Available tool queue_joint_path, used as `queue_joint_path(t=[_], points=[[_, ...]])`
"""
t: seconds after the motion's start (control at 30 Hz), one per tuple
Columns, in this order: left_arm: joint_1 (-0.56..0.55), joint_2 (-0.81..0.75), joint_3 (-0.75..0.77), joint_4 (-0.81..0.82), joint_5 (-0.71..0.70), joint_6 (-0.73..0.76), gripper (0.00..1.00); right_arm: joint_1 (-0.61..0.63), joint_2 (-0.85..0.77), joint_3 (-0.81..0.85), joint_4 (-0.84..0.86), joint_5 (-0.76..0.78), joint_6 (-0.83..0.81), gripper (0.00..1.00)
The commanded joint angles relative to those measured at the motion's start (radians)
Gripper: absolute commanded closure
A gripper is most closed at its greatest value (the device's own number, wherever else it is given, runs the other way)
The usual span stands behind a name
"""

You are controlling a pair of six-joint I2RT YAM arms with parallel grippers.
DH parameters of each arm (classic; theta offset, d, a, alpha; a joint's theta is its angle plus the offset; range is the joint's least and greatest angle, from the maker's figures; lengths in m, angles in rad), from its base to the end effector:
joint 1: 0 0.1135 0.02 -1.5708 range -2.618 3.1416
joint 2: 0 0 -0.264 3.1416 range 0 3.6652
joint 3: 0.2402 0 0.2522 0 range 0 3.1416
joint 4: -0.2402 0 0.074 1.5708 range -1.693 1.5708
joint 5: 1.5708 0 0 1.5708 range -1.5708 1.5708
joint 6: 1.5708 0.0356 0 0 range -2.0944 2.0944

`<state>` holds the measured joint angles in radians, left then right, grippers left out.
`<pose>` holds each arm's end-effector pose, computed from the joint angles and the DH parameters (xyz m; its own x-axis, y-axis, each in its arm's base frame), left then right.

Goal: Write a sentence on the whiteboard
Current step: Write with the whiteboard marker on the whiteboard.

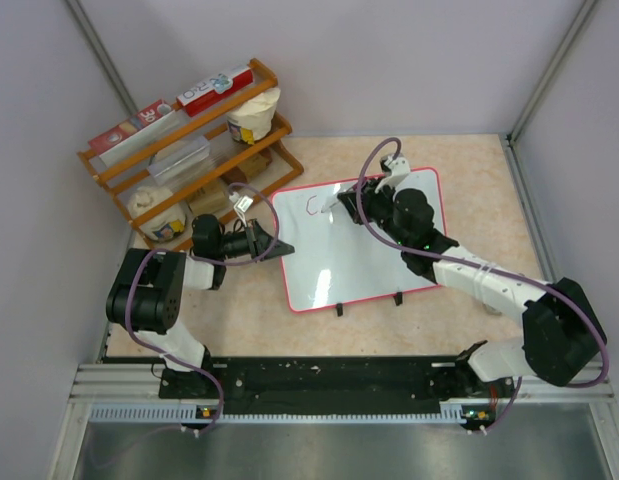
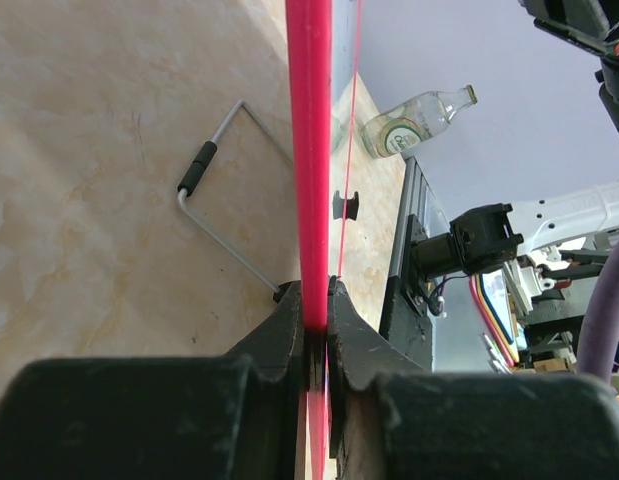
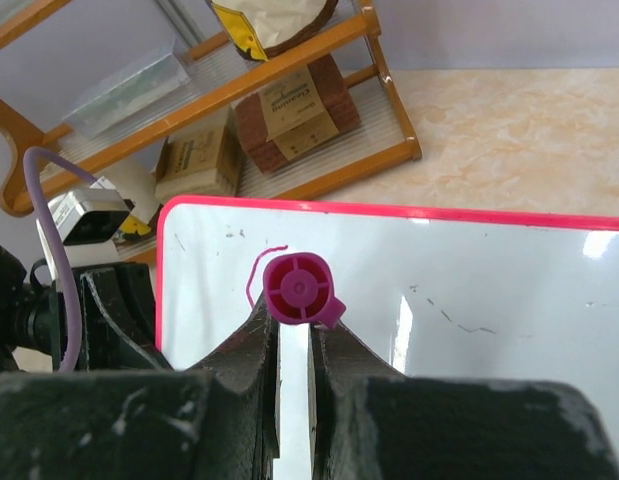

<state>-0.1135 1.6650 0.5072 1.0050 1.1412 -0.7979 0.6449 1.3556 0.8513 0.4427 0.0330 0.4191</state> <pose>0.2804 -0.0645 0.1625 -0.7785 -0.2114 -0.5910 0.5480 0.2302 -0.8042 0.2536 0.1893 0.2988 -0.2787 0.2993 -0.9125 -0.5047 0.7627 0.4043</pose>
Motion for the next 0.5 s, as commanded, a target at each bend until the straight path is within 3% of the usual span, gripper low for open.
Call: queue_joint_path(t=[0.0, 0.47], points=[[0.002, -0.005, 0.024, 0.001, -0.024, 0.074, 1.0, -0.005, -0.032, -0.032, -0.006, 0.008, -0.011, 1.0], [0.0, -0.005, 0.025, -0.002, -0.026, 0.075, 1.0, -0.024, -0.041, -0.028, 0.005, 0.068, -0.003, 1.0]])
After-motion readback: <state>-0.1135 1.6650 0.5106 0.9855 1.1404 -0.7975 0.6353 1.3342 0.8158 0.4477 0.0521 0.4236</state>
